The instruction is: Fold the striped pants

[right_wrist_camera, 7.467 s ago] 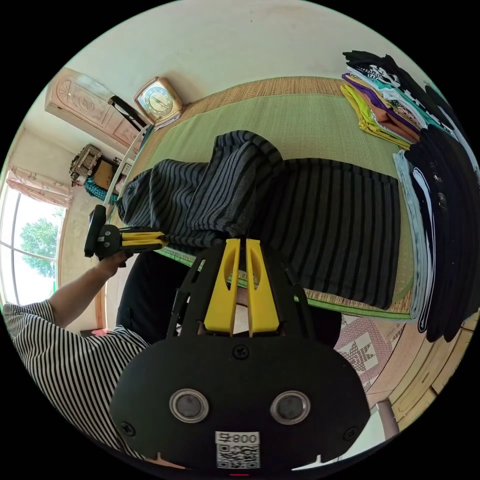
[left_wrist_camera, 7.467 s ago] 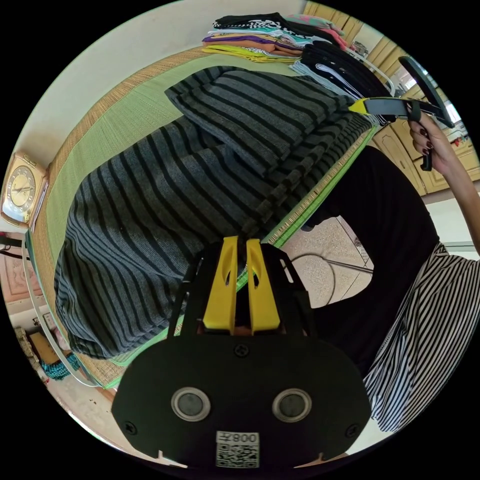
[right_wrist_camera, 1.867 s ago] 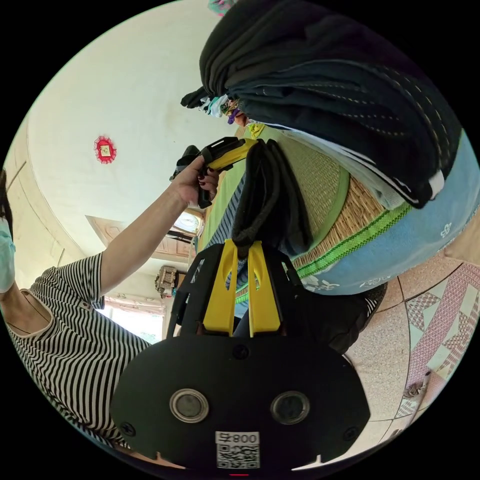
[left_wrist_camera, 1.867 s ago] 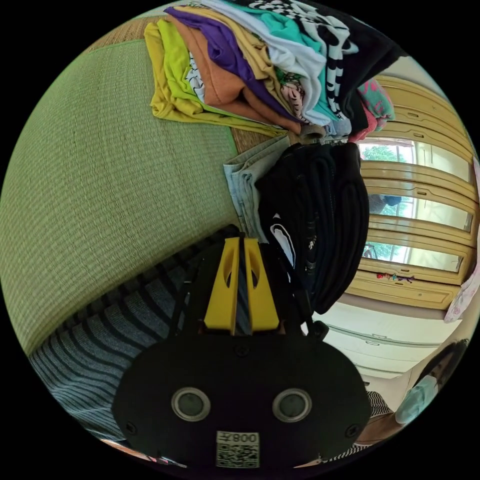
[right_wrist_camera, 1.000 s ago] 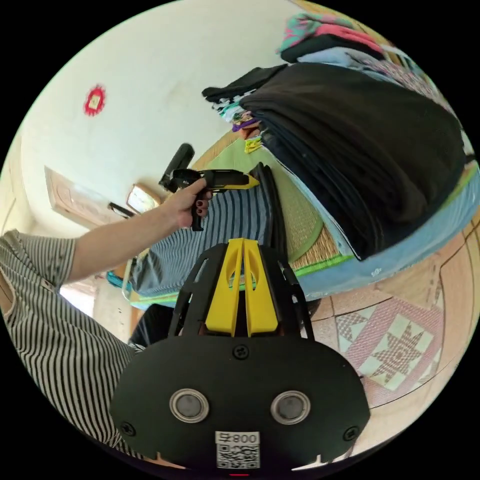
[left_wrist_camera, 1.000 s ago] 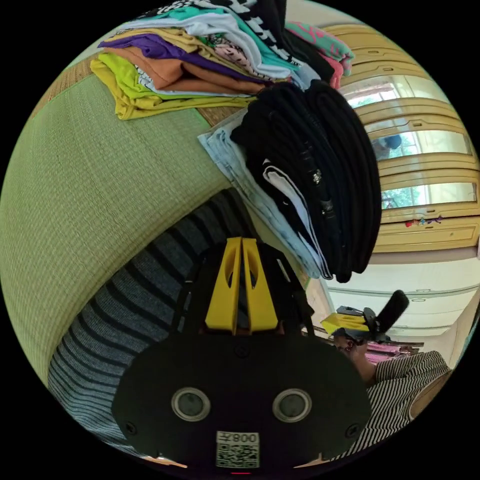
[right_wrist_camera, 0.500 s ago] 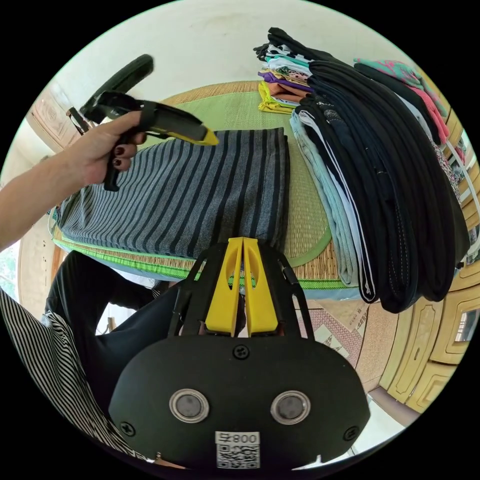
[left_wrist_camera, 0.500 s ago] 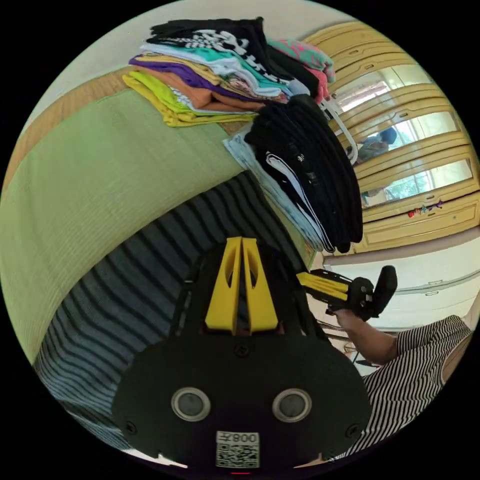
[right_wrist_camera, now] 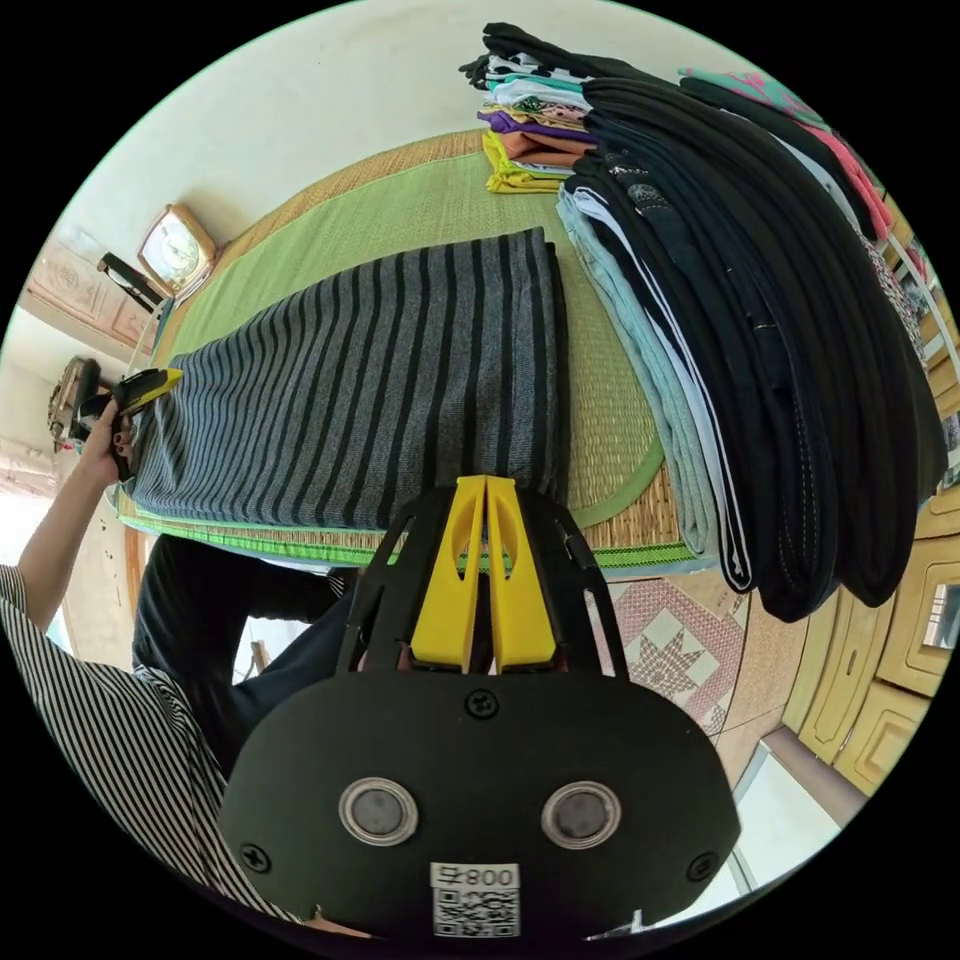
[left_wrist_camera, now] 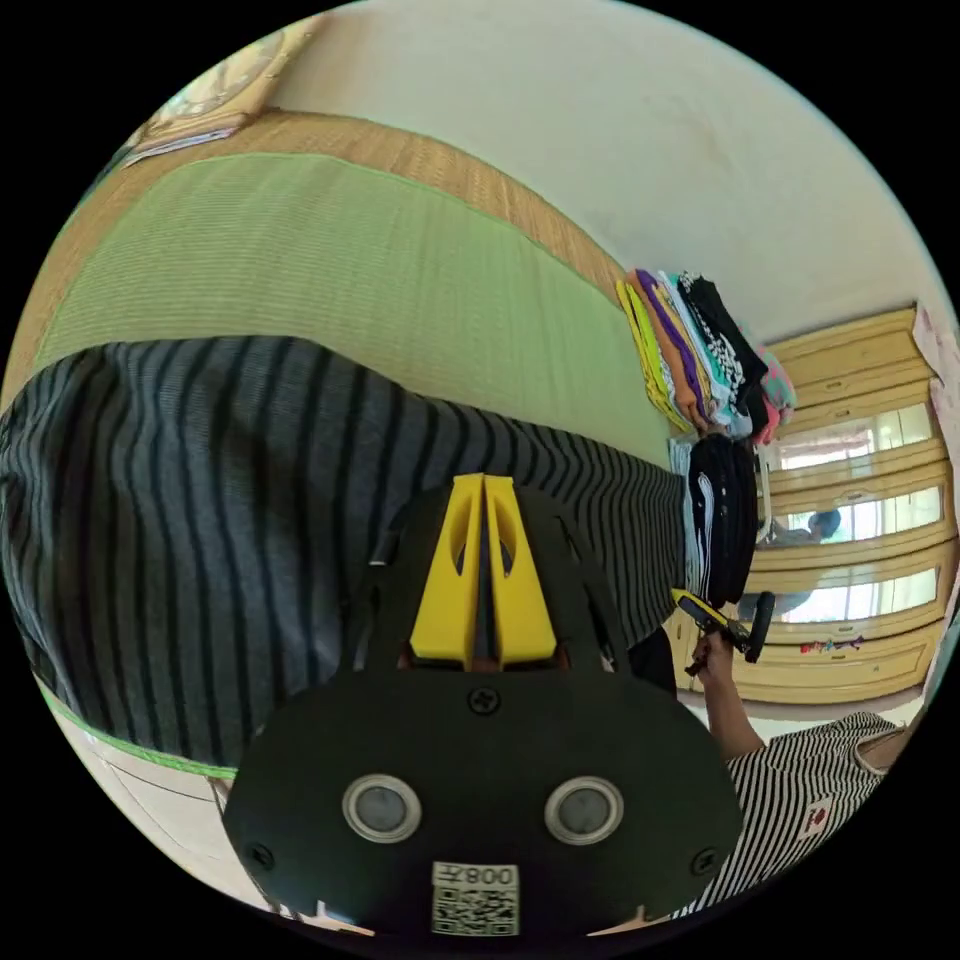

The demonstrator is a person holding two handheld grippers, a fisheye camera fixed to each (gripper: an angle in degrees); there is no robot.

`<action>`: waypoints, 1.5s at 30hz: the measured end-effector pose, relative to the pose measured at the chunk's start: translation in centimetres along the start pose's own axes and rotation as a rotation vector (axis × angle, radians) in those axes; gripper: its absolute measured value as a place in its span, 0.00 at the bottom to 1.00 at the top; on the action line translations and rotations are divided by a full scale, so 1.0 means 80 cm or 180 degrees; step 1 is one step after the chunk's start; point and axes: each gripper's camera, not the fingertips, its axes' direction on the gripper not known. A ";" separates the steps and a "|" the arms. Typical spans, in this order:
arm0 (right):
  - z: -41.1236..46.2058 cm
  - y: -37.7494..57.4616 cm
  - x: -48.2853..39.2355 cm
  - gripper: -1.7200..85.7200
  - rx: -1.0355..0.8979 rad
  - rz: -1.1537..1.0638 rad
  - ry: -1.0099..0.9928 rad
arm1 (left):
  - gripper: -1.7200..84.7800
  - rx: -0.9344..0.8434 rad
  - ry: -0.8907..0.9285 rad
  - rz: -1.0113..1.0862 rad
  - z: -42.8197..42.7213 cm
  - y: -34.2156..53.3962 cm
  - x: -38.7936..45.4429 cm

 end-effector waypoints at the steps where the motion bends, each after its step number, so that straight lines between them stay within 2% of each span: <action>1: -0.004 -0.009 -0.007 0.02 -0.0048 0.0064 0.0026 | 0.02 0.0167 -0.0062 -0.0170 -0.021 0.005 -0.037; 3: -0.013 -0.024 -0.023 0.02 -0.0067 0.0115 0.0175 | 0.02 0.0309 -0.0176 -0.0460 -0.043 0.018 -0.093; 4: -0.022 -0.035 -0.040 0.02 -0.0017 0.0072 0.0283 | 0.02 0.0265 -0.0328 -0.0584 -0.050 0.030 -0.127; 6: -0.037 -0.057 -0.074 0.02 0.0123 -0.0087 0.0249 | 0.02 0.0143 -0.0277 -0.0678 -0.052 0.051 -0.169; 11: -0.037 -0.152 -0.212 0.03 0.0295 -0.0972 -0.0607 | 0.02 0.0438 0.0185 -0.0701 -0.069 0.111 -0.256; 15: 0.008 -0.251 -0.359 0.06 0.0129 -0.1822 -0.1313 | 0.02 0.0428 0.0142 -0.0549 -0.082 0.125 -0.292; 19: 0.063 -0.339 -0.483 0.10 -0.0331 -0.2316 -0.1643 | 0.02 0.0528 0.0074 -0.0390 -0.093 0.139 -0.330; 22: 0.104 -0.378 -0.539 0.11 -0.0789 -0.2466 -0.1639 | 0.02 0.0649 0.0064 -0.0322 -0.101 0.150 -0.357; 26: 0.135 -0.388 -0.572 0.08 -0.1271 -0.2571 -0.1843 | 0.02 0.0728 0.0094 -0.0292 -0.112 0.159 -0.392; 34: 0.081 -0.301 -0.593 0.03 -0.0405 -0.2718 -0.1823 | 0.03 0.0771 0.0292 -0.0405 -0.148 0.170 -0.444; 39: 0.104 -0.279 -0.608 0.02 -0.0505 -0.2716 -0.1632 | 0.05 0.0964 0.0205 0.0107 -0.190 0.162 -0.438; 45: 0.106 -0.290 -0.618 0.02 -0.0571 -0.2626 -0.1788 | 0.13 0.0486 -0.0395 0.0685 -0.195 0.086 -0.439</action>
